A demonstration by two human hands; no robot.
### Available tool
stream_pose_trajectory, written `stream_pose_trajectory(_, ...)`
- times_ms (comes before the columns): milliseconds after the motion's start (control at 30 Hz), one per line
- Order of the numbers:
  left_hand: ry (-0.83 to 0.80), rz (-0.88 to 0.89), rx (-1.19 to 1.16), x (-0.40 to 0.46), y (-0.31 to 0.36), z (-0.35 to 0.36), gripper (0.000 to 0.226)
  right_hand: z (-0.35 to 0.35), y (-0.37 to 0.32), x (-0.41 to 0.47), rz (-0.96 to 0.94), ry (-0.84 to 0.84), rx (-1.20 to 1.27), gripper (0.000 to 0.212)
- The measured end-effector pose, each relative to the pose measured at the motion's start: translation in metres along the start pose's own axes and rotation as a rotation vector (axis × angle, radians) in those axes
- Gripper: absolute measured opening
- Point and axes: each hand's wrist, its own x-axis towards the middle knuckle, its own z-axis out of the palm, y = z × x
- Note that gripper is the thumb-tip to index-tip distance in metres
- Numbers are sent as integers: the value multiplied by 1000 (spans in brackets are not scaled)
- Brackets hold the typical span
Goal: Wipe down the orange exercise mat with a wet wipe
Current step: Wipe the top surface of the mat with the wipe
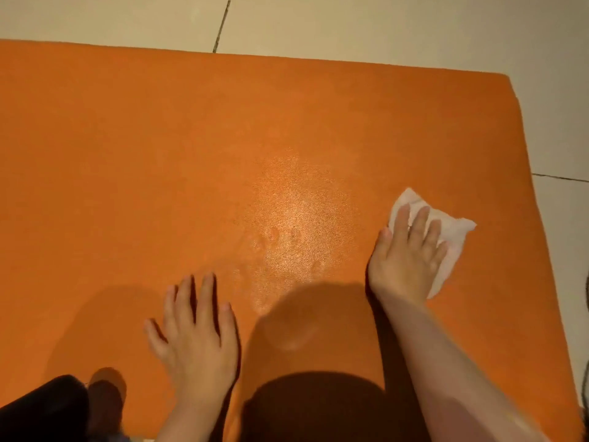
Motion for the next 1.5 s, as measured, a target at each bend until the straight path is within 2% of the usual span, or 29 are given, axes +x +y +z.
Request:
stream_pose_trajectory(67,-12,68,78,-8,-20,3,57,23,-45,-21,-179,-17,7,61)
stream_pose_trajectory(167,31,121,137,-6,-26,10,55,54,-105,-77,-576,-105,34,65)
stream_pose_trajectory(200,46,118,131,-4,-24,11,54,58,-115,-89,-665,-111,56,61)
stream_pose_trajectory(267,68,117,121,-3,-21,11,53,60,-111,-94,-714,-107,94,58)
stream_pose_trajectory(333,76,103,99,-4,-20,13,53,52,-82,-76,-645,-70,15,63)
stream_pose_trajectory(433,105,109,72,-4,-16,15,52,18,-10,-33,-403,-88,-110,71)
stream_pose_trajectory(567,176,133,81,-2,-18,18,50,-21,76,-17,-105,-31,-100,73)
stream_pose_trajectory(633,190,140,89,-4,-19,19,49,-20,82,-27,24,-6,-66,68)
stream_pose_trajectory(700,173,140,83,-4,-19,17,50,-6,61,-38,141,20,-18,61)
stream_pose_trajectory(767,131,119,76,-2,-19,16,52,17,19,-53,113,39,20,60)
stream_pose_trajectory(833,108,103,72,-2,-18,16,54,38,-28,-81,-84,73,36,62)
stream_pose_trajectory(900,109,118,81,-2,-18,16,54,54,-62,-120,-329,34,-6,60)
stream_pose_trajectory(967,105,124,83,-3,-18,17,54,61,-74,-157,-467,-65,-51,60)
stream_pose_trajectory(1067,88,112,73,-3,-18,16,55,56,-50,-170,-525,-131,-79,57)
stream_pose_trajectory(1133,78,111,64,-3,-17,15,54,42,-12,-154,-454,-141,-104,61)
stream_pose_trajectory(1267,66,105,43,-4,-19,14,54,0,89,-109,-112,-113,-118,73)
stream_pose_trajectory(1333,66,103,44,-4,-20,13,54,-13,118,-104,-1,-98,-128,77)
stream_pose_trajectory(1433,72,106,51,-4,-23,13,53,-3,106,-123,134,-57,-112,78)
stream_pose_trajectory(1500,75,107,55,-4,-23,13,53,13,73,-142,127,-64,-81,74)
